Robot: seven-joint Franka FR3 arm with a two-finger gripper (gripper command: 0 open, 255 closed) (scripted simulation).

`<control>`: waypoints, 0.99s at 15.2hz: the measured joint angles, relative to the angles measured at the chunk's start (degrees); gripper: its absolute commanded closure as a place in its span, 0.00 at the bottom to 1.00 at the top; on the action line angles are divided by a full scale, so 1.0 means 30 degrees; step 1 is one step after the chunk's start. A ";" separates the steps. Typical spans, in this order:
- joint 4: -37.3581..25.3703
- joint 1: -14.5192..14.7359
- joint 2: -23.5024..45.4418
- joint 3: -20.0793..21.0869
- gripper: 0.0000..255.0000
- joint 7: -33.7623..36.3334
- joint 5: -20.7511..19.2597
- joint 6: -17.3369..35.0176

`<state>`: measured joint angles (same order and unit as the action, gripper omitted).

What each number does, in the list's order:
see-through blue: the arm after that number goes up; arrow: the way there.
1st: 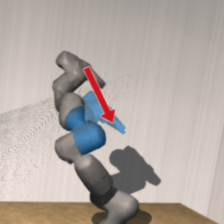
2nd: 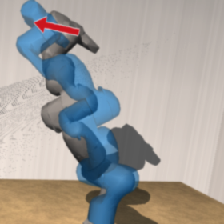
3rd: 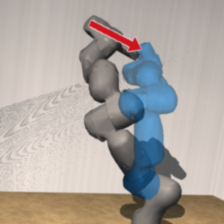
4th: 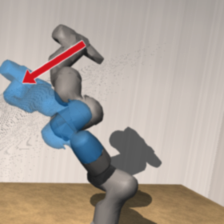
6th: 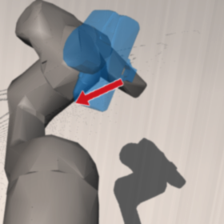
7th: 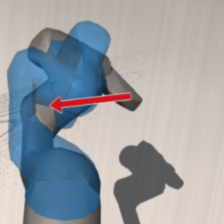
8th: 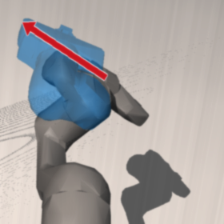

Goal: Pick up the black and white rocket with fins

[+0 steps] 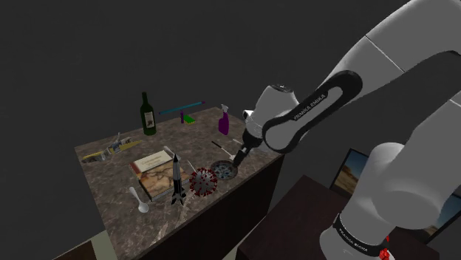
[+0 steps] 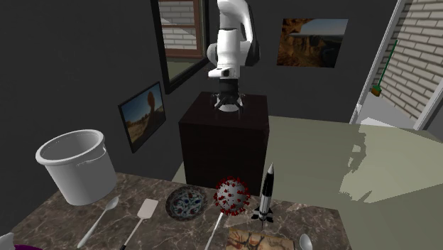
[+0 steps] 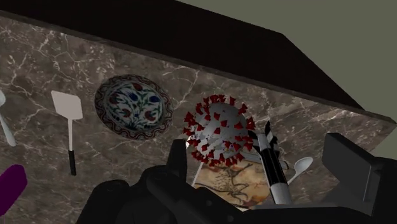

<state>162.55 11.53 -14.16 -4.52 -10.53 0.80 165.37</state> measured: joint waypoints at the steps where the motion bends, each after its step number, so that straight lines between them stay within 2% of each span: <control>1: -0.0114 0.0445 0.1038 -0.0228 0.00 -0.0492 0.0411 0.1253; 2: -0.0278 0.1141 0.2091 -0.0632 0.00 -0.1276 0.1180 0.2469; 3: -0.0577 0.2211 0.3233 -0.1073 0.00 -0.2576 0.2664 0.3651; 4: -0.1096 0.2097 0.4180 -0.0150 0.00 -0.4713 0.5140 0.4473; 5: -0.1802 0.0214 0.5092 0.2546 0.00 -0.8221 0.8977 0.5167; 6: -0.2920 -0.1655 0.6325 0.5380 0.00 -1.2191 1.3525 0.5987; 7: -0.4035 -0.4608 0.7955 0.9069 0.00 -1.6255 1.7599 0.7239; 8: -0.4635 -0.7834 0.9529 1.2663 0.00 -1.8595 1.9399 0.8688; 9: -0.5060 -1.0026 1.1127 1.4976 0.00 -1.9332 1.9476 1.0116; 10: -0.5504 -1.0791 1.2342 1.5711 0.00 -1.9408 1.8606 1.1079; 12: -0.6334 -1.1576 1.4636 1.6476 0.00 -1.9329 1.6736 1.2836; 15: -0.8002 -1.1481 1.8064 1.6359 0.00 -1.9503 1.4131 1.5042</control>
<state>138.55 -22.91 40.03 44.56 -69.04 43.19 210.50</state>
